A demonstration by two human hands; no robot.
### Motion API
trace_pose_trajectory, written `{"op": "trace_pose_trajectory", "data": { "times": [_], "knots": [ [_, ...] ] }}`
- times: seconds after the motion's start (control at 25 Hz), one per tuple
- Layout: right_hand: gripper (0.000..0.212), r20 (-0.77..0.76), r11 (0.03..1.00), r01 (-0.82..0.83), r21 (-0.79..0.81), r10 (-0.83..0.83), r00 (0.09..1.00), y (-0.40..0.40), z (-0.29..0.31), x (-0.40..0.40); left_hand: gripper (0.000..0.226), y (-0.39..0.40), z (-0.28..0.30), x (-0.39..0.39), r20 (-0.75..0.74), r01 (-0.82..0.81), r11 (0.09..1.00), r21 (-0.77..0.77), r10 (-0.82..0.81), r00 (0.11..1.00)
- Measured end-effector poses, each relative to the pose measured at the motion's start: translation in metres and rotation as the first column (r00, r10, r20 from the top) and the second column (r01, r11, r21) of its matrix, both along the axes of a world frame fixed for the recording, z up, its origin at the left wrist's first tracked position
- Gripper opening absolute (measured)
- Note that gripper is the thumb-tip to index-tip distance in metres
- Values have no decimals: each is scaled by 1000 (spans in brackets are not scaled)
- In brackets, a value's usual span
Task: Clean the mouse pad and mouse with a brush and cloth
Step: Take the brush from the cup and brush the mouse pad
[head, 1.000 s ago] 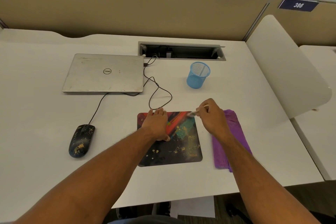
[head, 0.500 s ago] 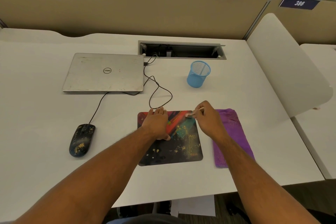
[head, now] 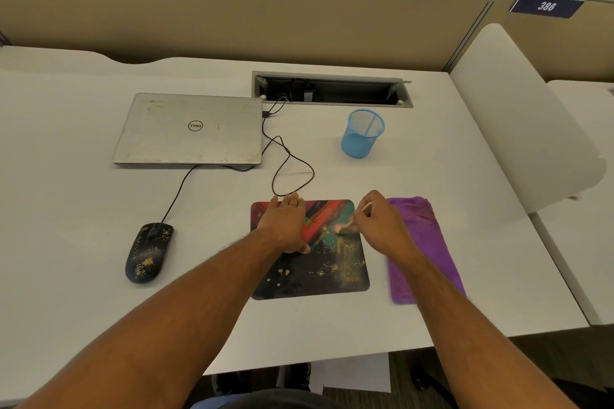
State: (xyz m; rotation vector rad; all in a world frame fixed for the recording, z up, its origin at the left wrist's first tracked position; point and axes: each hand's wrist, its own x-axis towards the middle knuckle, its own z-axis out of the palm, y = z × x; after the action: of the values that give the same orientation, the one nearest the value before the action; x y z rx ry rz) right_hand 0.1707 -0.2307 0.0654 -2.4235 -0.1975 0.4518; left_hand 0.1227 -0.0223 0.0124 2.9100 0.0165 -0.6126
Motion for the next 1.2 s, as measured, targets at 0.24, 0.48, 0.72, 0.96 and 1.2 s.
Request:
{"op": "trace_pose_trajectory", "data": {
  "times": [0.24, 0.48, 0.72, 0.96, 1.2],
  "knots": [
    [9, 80, 989, 62, 133, -73, 994, 8, 10, 0, 124, 1, -2, 0, -21, -4, 1000, -5, 4, 1000],
    [5, 1, 996, -47, -77, 48, 999, 11, 12, -3, 124, 1, -6, 1, -18, -13, 1000, -9, 13, 1000],
    [3, 30, 995, 0, 100, -3, 1000, 24, 14, -9, 124, 2, -8, 2, -13, -17, 1000, -11, 17, 1000],
    [8, 5, 997, -83, -10, 83, 997, 20, 16, -7, 124, 2, -7, 1, -10, -19, 1000, -18, 18, 1000],
    [3, -29, 996, -69, 60, 71, 997, 27, 10, -19, 124, 2, -9, 2, -14, -16, 1000, -17, 15, 1000]
  ]
}}
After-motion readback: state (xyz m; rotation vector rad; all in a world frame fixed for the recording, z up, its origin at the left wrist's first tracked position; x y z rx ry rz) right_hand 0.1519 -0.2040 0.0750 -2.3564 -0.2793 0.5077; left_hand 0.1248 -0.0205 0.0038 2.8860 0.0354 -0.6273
